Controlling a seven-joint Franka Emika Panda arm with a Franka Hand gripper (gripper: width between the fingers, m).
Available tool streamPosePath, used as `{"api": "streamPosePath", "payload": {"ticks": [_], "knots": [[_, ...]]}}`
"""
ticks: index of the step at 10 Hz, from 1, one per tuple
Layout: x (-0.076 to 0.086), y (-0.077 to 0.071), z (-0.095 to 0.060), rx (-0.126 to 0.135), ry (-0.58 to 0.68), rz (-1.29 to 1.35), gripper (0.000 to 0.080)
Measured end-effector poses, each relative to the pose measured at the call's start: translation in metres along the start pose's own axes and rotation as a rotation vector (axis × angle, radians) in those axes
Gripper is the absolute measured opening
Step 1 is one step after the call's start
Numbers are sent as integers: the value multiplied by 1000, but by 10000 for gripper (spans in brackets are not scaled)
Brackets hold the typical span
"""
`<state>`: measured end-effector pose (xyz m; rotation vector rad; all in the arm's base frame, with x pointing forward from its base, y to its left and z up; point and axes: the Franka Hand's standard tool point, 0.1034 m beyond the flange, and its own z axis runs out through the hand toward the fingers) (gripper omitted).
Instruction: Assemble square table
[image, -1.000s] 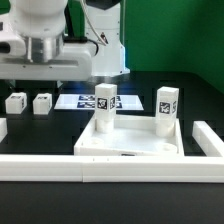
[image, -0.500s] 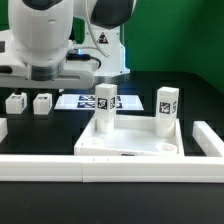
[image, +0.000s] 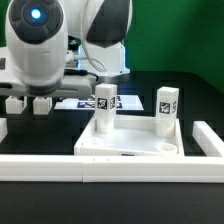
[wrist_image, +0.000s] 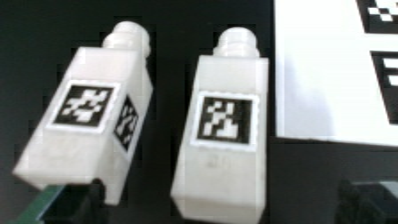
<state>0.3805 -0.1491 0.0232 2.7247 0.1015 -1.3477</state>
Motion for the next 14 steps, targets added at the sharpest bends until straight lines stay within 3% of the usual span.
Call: {"api": "streamPosePath", "payload": {"ticks": [2,5,7,8,14], "knots": [[-5,-7,17,21,-51,0,649],[-5,-7,18,20,-54,-2,649],[-5,-7,18,20,-54,-2,380],[-5,-7,18,20,-54,-3,290],[-5,-7,18,19,-54,-3,291]]}}
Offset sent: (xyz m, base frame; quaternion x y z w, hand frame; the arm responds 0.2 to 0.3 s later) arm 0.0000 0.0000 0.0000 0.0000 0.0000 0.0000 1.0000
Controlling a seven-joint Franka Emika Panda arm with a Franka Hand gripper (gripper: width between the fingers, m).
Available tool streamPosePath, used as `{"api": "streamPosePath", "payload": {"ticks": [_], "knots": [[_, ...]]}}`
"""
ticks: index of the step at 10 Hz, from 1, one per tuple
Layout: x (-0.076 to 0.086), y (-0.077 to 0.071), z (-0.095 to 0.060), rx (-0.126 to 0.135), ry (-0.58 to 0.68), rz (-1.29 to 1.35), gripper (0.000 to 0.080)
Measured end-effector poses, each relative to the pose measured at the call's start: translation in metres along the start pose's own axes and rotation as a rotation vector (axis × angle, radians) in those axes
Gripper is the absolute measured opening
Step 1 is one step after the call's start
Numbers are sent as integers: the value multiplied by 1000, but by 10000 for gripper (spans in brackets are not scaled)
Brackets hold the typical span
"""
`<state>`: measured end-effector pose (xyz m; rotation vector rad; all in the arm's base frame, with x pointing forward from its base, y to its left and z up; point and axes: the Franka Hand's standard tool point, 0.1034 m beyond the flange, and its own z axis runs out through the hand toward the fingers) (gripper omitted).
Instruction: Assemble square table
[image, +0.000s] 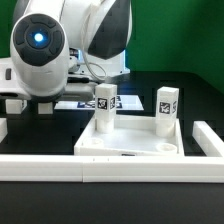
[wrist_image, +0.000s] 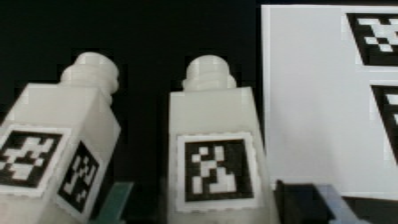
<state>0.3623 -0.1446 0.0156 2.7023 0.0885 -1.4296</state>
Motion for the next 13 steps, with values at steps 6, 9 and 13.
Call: {"api": "streamPosePath", "payload": {"ticks": [6,9,13], "knots": [[-37,11,-91,13,76,-24,292],[-30,7,-103,-9,267,-35,294],[-20,-17,-209,-58,610,-7,294]]}}
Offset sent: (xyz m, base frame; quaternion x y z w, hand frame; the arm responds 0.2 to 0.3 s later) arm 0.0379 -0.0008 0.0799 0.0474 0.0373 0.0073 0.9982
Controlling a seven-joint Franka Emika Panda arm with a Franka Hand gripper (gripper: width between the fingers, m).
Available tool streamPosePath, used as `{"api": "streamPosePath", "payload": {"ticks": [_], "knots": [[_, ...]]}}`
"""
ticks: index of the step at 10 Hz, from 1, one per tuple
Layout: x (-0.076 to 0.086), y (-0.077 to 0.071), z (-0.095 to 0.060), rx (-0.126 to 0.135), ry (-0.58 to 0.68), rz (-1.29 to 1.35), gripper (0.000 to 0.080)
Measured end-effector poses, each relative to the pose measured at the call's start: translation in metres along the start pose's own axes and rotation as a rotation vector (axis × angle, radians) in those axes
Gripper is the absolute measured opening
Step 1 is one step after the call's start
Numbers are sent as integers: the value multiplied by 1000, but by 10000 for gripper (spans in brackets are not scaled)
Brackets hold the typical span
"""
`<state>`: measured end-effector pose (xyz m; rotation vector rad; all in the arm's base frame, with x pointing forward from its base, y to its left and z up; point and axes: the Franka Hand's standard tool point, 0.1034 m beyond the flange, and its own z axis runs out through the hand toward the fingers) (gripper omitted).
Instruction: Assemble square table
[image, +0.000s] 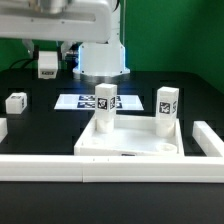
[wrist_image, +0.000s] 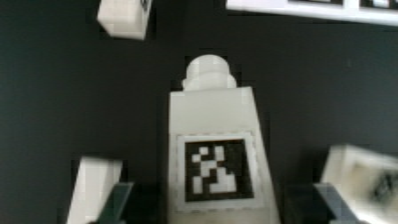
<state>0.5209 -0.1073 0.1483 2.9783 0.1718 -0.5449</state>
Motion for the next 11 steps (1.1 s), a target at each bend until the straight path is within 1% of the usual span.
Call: {"api": "streamPosePath", "payload": {"ticks": [1,2,3,4,5,6,7,8,9,10,11], "knots": [[5,-2,-1,-8,86,-34,294],[-1,0,5,-5,122,-28,294],[8,2,0,-21,249,-37,294],[5,1,2,-21,291,-38,294],[10,3,1,-37,374,-52,294],[10,3,1,-46,447,-50,294],[6,-12,5,-40,504,-24,294],[12,-35,-1,-41,603,-17,294],[22,-59,-10,-26,671,13,294],[34,-86,-20,3,707,46,294],[52,-103,-34,9,784,53,294]]}}
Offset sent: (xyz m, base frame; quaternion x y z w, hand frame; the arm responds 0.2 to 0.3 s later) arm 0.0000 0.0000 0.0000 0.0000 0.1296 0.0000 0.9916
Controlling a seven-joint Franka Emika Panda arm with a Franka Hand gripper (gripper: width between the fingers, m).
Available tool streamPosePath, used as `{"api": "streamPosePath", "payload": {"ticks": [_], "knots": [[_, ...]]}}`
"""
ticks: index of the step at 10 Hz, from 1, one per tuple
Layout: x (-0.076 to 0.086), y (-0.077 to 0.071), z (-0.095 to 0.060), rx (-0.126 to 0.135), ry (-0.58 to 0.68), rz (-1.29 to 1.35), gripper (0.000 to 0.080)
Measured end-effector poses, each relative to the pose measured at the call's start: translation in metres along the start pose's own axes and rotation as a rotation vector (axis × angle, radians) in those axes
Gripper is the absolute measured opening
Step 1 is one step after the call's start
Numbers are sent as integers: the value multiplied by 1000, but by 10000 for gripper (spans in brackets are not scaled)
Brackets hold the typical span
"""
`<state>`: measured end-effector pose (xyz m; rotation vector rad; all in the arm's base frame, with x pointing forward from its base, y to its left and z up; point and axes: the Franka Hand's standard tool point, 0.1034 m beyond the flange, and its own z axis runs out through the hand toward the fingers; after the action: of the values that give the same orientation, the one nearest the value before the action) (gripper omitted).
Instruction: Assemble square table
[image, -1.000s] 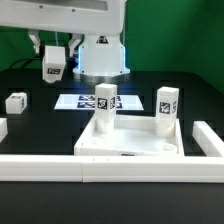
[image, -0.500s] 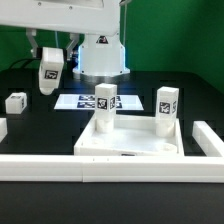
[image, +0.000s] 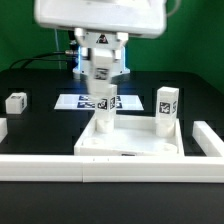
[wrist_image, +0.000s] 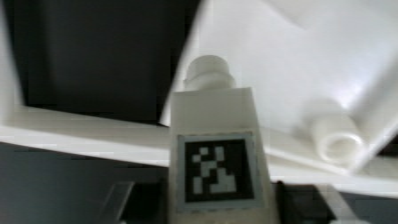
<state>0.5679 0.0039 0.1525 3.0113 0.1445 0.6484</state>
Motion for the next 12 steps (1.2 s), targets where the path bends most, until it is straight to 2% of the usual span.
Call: {"api": "streamPosePath", "payload": {"ticks": [1,2,3,4,7,8,9,10,11,12], "knots": [[9,-8,2,-1,49,-3,294],[14,-14,-1,8,35,-7,294],[20,-9,-5,-11,132,-25,294],[12,-11,0,-7,99,-27,294],[10,-11,1,-7,91,-29,294],[-5,-3,6,-8,64,-26,294],[-9,-5,11,4,52,-21,294],[-2,-9,15,27,30,-32,294],[14,-17,16,52,41,-28,294],[27,-32,18,76,55,-14,294]]}}
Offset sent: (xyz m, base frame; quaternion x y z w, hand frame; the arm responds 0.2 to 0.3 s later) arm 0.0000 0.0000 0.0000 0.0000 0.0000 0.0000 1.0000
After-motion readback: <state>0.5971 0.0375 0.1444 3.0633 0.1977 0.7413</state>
